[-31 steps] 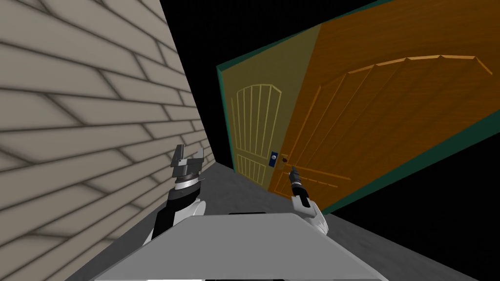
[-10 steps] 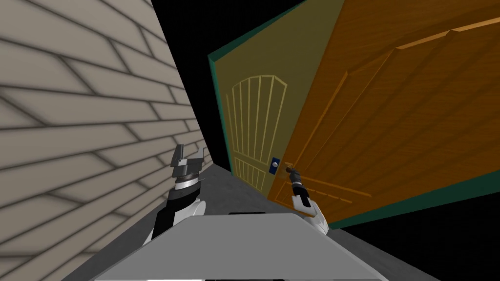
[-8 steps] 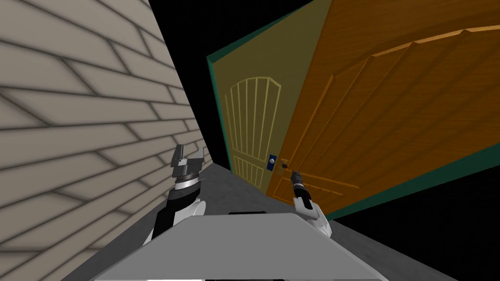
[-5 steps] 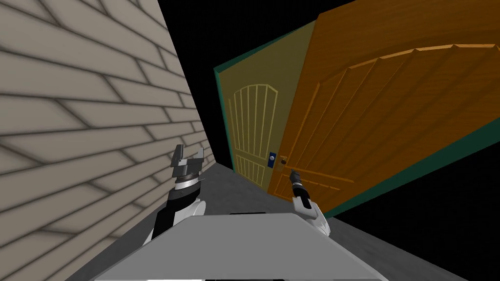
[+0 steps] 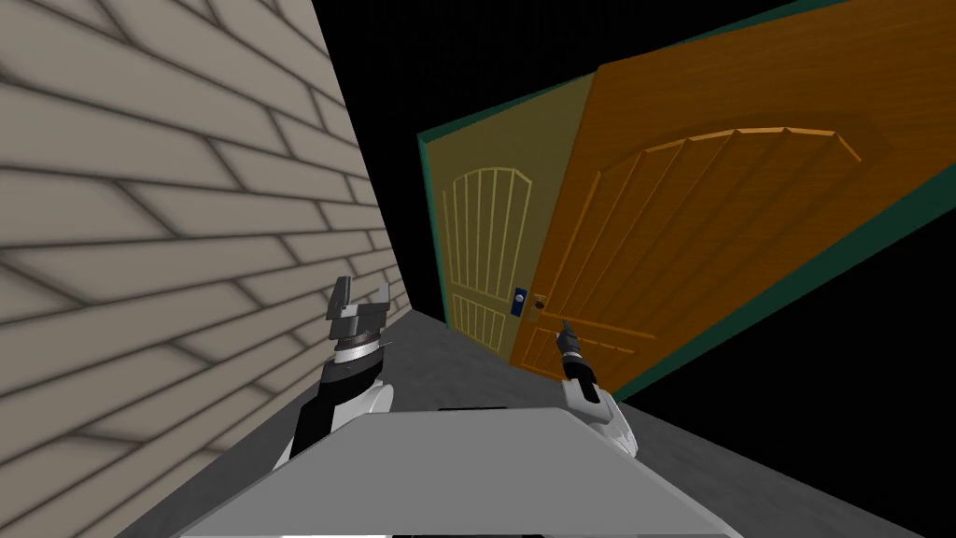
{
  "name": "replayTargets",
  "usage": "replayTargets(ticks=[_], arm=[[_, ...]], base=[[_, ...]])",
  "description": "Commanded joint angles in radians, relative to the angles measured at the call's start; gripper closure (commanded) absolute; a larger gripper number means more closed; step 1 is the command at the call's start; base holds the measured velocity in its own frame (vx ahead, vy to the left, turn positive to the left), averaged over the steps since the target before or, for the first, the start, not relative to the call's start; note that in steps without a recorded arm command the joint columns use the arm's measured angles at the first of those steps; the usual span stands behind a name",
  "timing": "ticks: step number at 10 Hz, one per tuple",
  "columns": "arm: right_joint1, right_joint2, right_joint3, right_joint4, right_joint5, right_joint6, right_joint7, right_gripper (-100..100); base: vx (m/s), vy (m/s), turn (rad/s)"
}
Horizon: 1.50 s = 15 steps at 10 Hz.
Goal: Pull the door open
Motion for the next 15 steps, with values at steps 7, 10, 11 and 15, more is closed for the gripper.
replayTargets(ticks=[7,10,11,15], arm=[[-0.029,0.011,0.007,0.004,0.0,-0.005,0.012,-100],[-0.042,0.002,0.006,0.021,-0.002,-0.006,0.009,100],[-0.042,0.002,0.006,0.021,-0.002,-0.006,0.009,100],[-0.042,0.002,0.006,0.021,-0.002,-0.006,0.009,100]], base=[[0.173,-0.053,0.038],[0.104,0.051,0.06],[-0.041,-0.017,0.007],[-0.014,-0.005,0.01]])
